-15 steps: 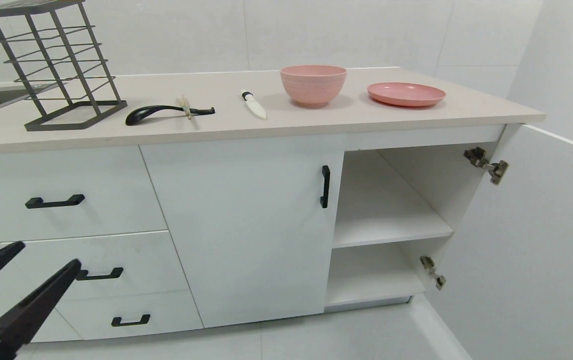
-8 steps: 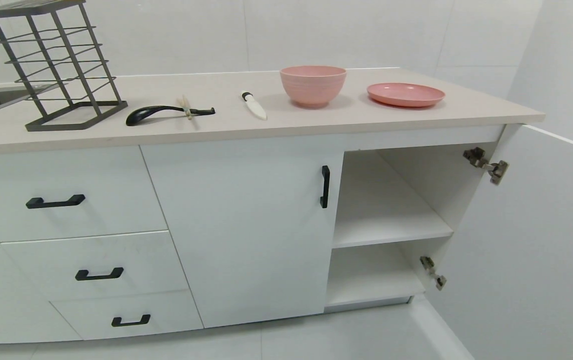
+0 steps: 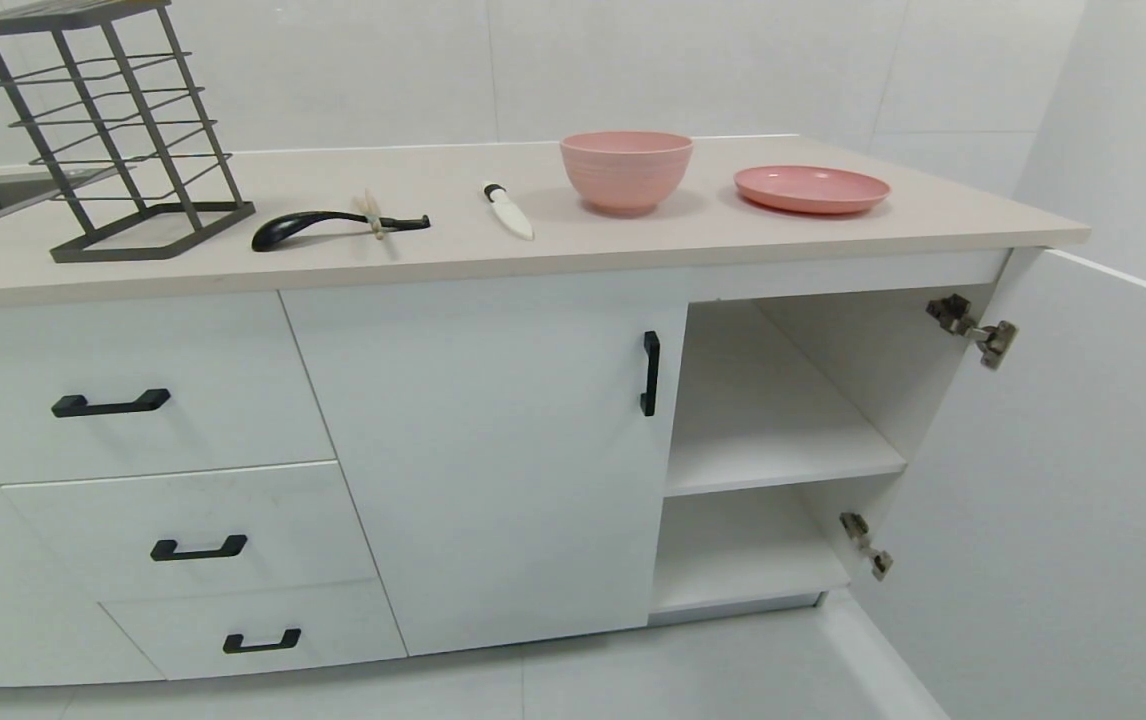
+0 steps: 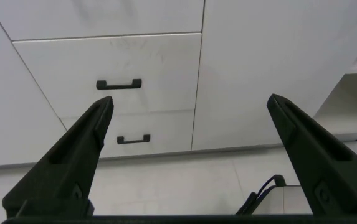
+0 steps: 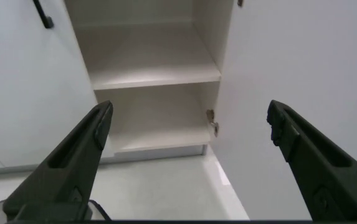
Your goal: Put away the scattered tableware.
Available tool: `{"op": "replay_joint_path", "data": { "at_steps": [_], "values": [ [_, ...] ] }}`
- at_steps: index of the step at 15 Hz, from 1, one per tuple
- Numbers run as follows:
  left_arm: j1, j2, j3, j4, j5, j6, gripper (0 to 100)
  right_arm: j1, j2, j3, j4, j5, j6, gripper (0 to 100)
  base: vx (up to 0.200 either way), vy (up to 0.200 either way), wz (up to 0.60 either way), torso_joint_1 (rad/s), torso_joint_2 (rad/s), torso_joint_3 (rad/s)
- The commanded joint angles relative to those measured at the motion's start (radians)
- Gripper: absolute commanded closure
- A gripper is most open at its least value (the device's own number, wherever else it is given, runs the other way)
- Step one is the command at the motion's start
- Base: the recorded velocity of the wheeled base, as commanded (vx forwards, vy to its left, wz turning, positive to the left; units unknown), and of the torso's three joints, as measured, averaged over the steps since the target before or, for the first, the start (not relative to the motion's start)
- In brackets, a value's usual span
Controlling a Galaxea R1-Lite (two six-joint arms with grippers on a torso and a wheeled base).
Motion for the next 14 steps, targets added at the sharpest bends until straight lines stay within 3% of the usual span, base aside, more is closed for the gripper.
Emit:
{"op": "replay_joint_path", "data": {
  "at_steps": [1, 2, 4, 6, 12, 14],
  "values": [
    [0.000, 0.006, 0.000, 0.000, 0.000, -0.008, 0, 0.006, -0.026, 0.000, 0.000, 0.001, 0.002, 0, 0.000, 0.000, 0.00, 0.000, 0.00, 0.000],
    [0.000, 0.006, 0.000, 0.000, -0.002, -0.011, 0, 0.006, -0.028, 0.000, 0.000, 0.001, 0.003, 0, 0.000, 0.000, 0.00, 0.000, 0.00, 0.000],
    [-0.001, 0.006, 0.000, -0.001, -0.005, 0.015, 0, 0.006, -0.028, 0.000, 0.000, 0.001, 0.002, 0, 0.000, 0.000, 0.00, 0.000, 0.00, 0.000],
    [0.000, 0.006, 0.000, 0.000, 0.009, 0.003, 0, 0.006, -0.028, 0.000, 0.000, 0.001, 0.002, 0, 0.000, 0.000, 0.00, 0.000, 0.00, 0.000],
    [0.000, 0.006, 0.000, 0.000, 0.017, 0.001, 0, 0.006, -0.026, 0.000, 0.000, 0.001, 0.002, 0, 0.000, -0.200, 0.00, 0.003, 0.00, 0.002],
    [0.000, 0.006, 0.000, 0.000, 0.017, 0.001, 0, 0.006, -0.028, 0.000, 0.000, 0.001, 0.002, 0, 0.200, -0.200, 0.00, 0.000, 0.01, 0.002]
  ]
}}
